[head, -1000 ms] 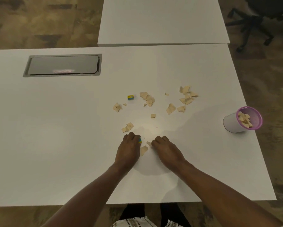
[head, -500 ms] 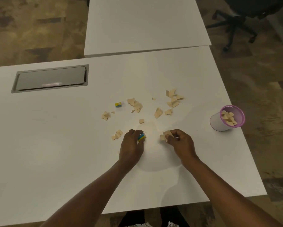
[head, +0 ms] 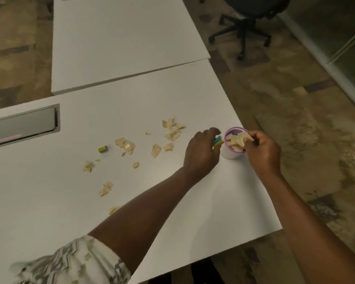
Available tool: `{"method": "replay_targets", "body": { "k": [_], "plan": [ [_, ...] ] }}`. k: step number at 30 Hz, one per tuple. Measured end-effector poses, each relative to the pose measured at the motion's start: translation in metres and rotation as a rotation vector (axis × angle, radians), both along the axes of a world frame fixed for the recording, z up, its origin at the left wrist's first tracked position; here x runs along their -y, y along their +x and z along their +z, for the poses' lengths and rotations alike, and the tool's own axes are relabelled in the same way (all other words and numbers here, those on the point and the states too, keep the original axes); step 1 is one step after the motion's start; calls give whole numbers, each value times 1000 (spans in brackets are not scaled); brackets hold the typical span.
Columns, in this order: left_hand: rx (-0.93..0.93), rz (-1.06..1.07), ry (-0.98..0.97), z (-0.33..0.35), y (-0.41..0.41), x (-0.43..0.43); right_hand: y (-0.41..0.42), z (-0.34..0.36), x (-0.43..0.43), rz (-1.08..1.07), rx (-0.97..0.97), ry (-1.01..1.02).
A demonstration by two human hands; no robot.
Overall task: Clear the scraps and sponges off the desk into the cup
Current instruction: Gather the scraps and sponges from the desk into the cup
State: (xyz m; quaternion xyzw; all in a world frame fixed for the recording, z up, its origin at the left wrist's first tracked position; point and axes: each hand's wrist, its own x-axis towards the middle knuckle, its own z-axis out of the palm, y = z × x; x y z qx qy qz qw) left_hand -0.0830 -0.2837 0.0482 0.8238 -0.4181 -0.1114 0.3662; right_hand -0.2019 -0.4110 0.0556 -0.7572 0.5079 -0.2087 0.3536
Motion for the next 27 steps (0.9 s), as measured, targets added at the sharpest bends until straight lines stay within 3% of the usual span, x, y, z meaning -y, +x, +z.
{"method": "replay_targets", "body": {
  "k": [7,16,27],
  "plan": [
    [192,-96,129,-14,-9,68,-2,-16,30,172,-74,-134],
    [349,-205,151,-30,-11,65,-15,-16,36,257,-104,-205],
    [216,-131,75,-21,-5,14,-4,-3,-6,289,43,-272]
  ]
}}
